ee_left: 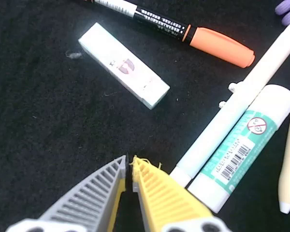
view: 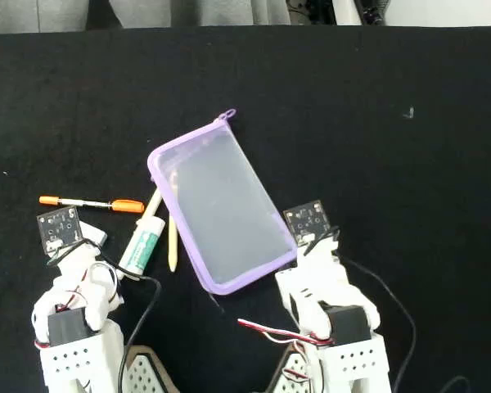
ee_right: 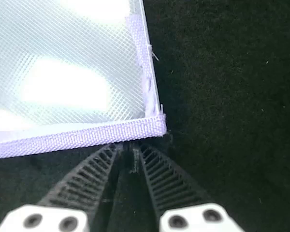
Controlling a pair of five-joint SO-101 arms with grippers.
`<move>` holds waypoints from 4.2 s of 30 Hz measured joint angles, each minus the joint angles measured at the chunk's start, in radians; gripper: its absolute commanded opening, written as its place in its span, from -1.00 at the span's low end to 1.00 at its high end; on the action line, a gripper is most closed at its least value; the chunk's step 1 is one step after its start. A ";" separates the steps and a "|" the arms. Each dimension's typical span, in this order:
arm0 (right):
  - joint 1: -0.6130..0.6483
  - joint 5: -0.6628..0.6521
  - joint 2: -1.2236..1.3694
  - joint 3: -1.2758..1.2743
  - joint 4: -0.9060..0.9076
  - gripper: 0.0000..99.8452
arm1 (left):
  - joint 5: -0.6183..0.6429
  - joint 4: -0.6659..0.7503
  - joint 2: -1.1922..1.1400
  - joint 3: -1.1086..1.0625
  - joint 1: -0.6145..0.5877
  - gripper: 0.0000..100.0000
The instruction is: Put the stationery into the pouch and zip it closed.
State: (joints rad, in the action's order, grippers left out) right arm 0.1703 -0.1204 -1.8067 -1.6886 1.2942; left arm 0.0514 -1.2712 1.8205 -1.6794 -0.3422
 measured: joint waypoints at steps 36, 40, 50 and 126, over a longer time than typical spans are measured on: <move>0.000 0.000 0.000 0.000 0.000 -0.98 | 0.000 0.000 0.000 0.000 0.000 -0.94; 0.000 0.000 0.000 0.000 0.000 -0.98 | 0.000 0.000 0.000 0.000 0.000 -0.94; 0.000 0.000 0.000 0.000 0.000 -0.98 | 0.000 0.000 0.000 0.000 0.000 -0.94; 0.130 -0.123 0.000 0.138 -0.423 -0.56 | -0.496 0.152 -0.002 0.003 -1.129 -0.93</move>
State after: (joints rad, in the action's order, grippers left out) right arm 0.3007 -0.2432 -1.8067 -1.5505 0.8707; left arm -0.4442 -1.1193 1.8190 -1.6763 -1.4714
